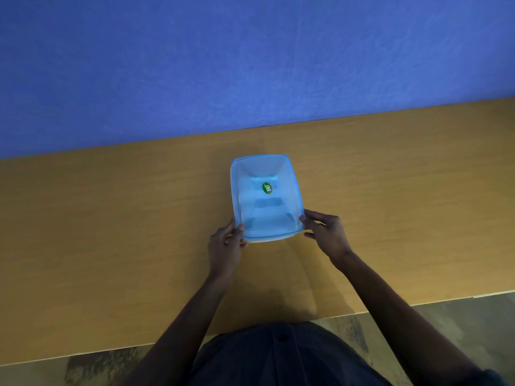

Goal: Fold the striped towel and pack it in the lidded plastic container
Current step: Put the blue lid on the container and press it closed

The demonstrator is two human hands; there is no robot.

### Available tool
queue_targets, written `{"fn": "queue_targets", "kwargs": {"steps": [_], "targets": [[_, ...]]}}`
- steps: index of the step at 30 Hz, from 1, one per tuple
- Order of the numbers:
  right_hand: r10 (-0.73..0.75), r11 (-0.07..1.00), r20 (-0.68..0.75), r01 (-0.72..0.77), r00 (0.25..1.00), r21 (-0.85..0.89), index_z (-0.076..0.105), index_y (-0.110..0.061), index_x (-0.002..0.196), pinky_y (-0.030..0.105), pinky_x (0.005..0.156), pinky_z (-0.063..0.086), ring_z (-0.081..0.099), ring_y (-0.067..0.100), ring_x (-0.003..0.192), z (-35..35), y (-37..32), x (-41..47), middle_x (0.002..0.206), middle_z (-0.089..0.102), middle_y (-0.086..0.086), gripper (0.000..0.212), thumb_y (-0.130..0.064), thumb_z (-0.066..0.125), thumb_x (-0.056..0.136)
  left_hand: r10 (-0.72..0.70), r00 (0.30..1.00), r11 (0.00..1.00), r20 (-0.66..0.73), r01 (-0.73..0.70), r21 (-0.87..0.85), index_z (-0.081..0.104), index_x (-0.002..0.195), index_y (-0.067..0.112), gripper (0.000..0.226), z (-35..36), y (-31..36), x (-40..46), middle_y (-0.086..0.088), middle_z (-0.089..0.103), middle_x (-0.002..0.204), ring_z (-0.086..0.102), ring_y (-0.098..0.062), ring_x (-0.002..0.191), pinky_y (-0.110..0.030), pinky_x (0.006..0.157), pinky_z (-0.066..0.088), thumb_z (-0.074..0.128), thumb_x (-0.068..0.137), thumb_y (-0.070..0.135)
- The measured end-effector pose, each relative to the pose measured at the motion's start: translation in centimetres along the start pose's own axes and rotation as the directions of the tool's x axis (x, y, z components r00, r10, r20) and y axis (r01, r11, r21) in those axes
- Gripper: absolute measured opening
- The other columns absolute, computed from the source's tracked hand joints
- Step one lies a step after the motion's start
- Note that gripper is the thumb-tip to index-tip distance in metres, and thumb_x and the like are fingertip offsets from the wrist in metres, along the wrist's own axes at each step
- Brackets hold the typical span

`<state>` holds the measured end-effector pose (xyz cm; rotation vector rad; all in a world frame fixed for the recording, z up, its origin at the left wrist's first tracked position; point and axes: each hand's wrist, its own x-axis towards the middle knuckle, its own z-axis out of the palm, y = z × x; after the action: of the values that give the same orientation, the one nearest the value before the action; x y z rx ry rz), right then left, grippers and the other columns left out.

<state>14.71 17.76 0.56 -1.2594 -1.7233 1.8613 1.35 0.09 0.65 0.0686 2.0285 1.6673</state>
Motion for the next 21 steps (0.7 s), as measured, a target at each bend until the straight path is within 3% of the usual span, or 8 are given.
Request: {"fn": "queue_targets", "kwargs": {"steps": [5, 9, 13, 16, 18, 21], "targets": [[-0.008, 1.000, -0.025, 0.008, 1.000, -0.018, 0.073, -0.014, 0.111, 0.018, 0.061, 0.054, 0.069, 0.003, 0.078, 0.2, 0.1, 0.0, 0.099, 0.075, -0.002, 0.023, -0.018, 0.068, 0.089, -0.055, 0.999, 0.997, -0.005, 0.054, -0.058, 0.057, 0.130, 0.001, 0.042, -0.1, 0.1, 0.0, -0.006, 0.067, 0.093, 0.063, -0.016, 0.069, -0.045, 0.082, 0.057, 0.064, 0.090, 0.011], [0.004, 0.999, -0.022, -0.005, 1.000, -0.037, 0.074, -0.015, 0.104, 0.024, 0.064, 0.055, 0.068, 0.011, 0.082, 0.2, 0.0, 0.2, 0.098, 0.074, 0.001, 0.017, -0.019, 0.068, 0.089, -0.078, 0.997, 0.997, -0.012, 0.078, -0.021, 0.060, 0.124, 0.005, 0.038, -0.3, 0.4, 0.5, -0.010, 0.063, 0.079, 0.059, -0.017, 0.062, -0.034, 0.065, 0.054, 0.066, 0.087, 0.008], [0.031, 0.996, 0.000, -0.031, 1.000, -0.085, 0.073, -0.014, 0.101, 0.031, 0.070, 0.058, 0.070, 0.018, 0.087, -0.1, -0.5, 0.6, 0.097, 0.074, 0.004, 0.015, -0.019, 0.068, 0.087, -0.090, 0.996, 0.993, 0.006, 0.089, 0.075, 0.065, 0.115, 0.007, 0.031, -0.3, 1.2, 2.2, -0.013, 0.068, 0.094, 0.063, -0.017, 0.071, -0.035, 0.065, 0.054, 0.065, 0.086, 0.018], [0.038, 0.992, 0.022, -0.035, 0.999, -0.123, 0.073, -0.017, 0.094, 0.030, 0.066, 0.056, 0.071, 0.020, 0.085, -0.4, -0.7, 0.9, 0.094, 0.075, 0.004, 0.010, -0.020, 0.069, 0.086, -0.058, 0.998, 0.993, 0.029, 0.055, 0.107, 0.068, 0.111, 0.011, 0.042, 0.1, 2.5, 3.9, -0.011, 0.071, 0.105, 0.067, -0.024, 0.094, -0.045, 0.082, 0.056, 0.065, 0.081, 0.040], [0.041, 0.987, 0.025, -0.036, 0.999, -0.154, 0.073, -0.022, 0.086, 0.028, 0.062, 0.053, 0.071, 0.018, 0.080, -0.5, -1.0, 1.1, 0.087, 0.075, 0.001, 0.005, -0.021, 0.069, 0.084, -0.013, 0.999, 0.990, 0.031, 0.009, 0.143, 0.070, 0.103, 0.008, 0.046, 0.6, 3.3, 5.2, -0.003, 0.071, 0.093, 0.065, -0.022, 0.087, -0.040, 0.080, 0.053, 0.063, 0.081, 0.048], [0.010, 0.974, 0.009, -0.007, 1.000, -0.228, 0.072, -0.028, 0.080, 0.026, 0.059, 0.049, 0.070, 0.010, 0.074, -0.4, -1.4, 1.5, 0.081, 0.074, -0.006, 0.004, -0.029, 0.068, 0.081, 0.010, 1.000, 0.984, -0.006, -0.009, 0.181, 0.065, 0.072, 0.011, 0.042, 1.5, 4.3, 7.2, 0.009, 0.057, 0.066, 0.051, -0.010, 0.066, -0.029, 0.064, 0.041, 0.058, 0.088, 0.049]]}}
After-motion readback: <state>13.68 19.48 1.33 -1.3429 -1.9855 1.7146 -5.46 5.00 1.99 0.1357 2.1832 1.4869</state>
